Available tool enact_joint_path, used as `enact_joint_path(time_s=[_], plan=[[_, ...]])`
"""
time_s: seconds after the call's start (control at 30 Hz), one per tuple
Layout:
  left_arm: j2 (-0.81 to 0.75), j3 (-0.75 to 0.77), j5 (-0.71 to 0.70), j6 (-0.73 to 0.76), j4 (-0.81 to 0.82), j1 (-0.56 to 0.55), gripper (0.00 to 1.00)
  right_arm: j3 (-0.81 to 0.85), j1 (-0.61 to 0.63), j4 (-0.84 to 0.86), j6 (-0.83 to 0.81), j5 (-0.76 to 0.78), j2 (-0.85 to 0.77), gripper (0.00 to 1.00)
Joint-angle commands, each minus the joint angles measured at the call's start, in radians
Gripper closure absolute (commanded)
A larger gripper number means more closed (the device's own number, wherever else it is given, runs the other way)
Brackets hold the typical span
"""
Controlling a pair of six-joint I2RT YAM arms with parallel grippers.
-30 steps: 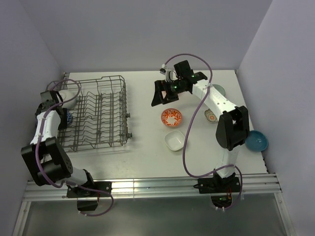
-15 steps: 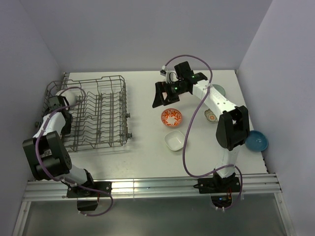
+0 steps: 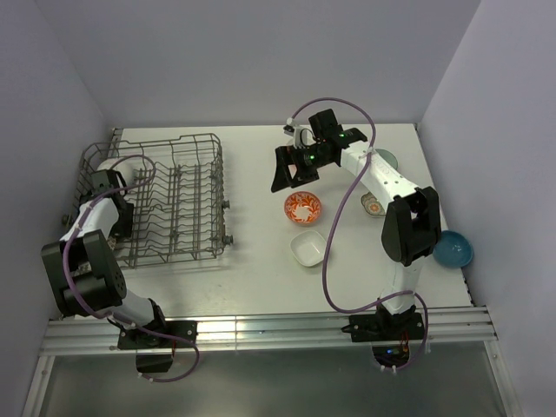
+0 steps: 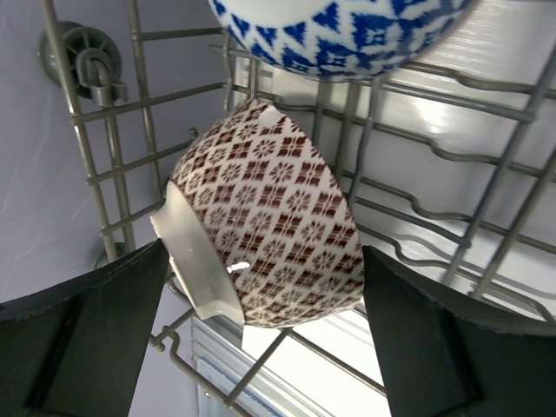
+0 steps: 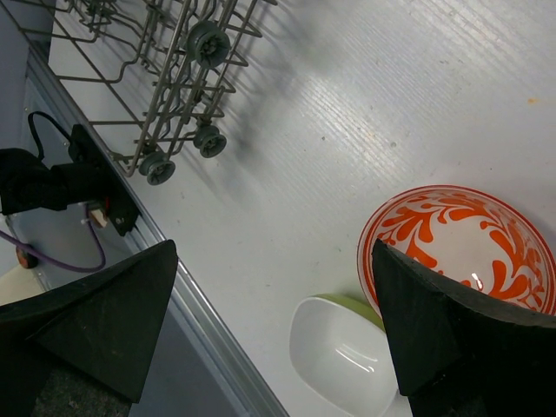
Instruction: Load the bowls into the dish rack
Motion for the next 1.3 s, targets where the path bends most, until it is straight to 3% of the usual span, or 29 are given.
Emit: enact_joint_path(time_s=[0.0, 0.53, 0.73, 0.97, 1.13, 1.27], plan=[[-0.011, 0.022, 0.021, -0.01, -0.021, -0.012, 0.02, 0.014, -0.01, -0.017, -0.026, 0.013, -0.049, 0.0], [-0.043, 0.146, 0.165, -0.049, -0.232, -0.026, 0.0, 0.047, -0.011, -0.046, -0.079, 0.068, -0.056, 0.0], [-0.112, 0.341, 0.447, -0.05, -0.335, -0.024, 0.01, 0.07, -0.023, -0.066, -0.101, 0.105, -0.075, 0.0], [-0.185, 0.511, 0.795, -0.041, -0.318, -0.024, 0.0, 0.047, -0.097, -0.112, -0.139, 0.132, -0.124, 0.0], [-0.264, 0.47, 1.1, -0.159, -0.145, -0.026, 0.01, 0.021, -0.194, -0.109, -0.118, 0.171, -0.113, 0.02], [-0.301, 0.378, 1.207, -0.309, 0.054, -0.047, 0.01, 0.028, -0.238, -0.014, 0.003, 0.27, -0.079, 0.03]])
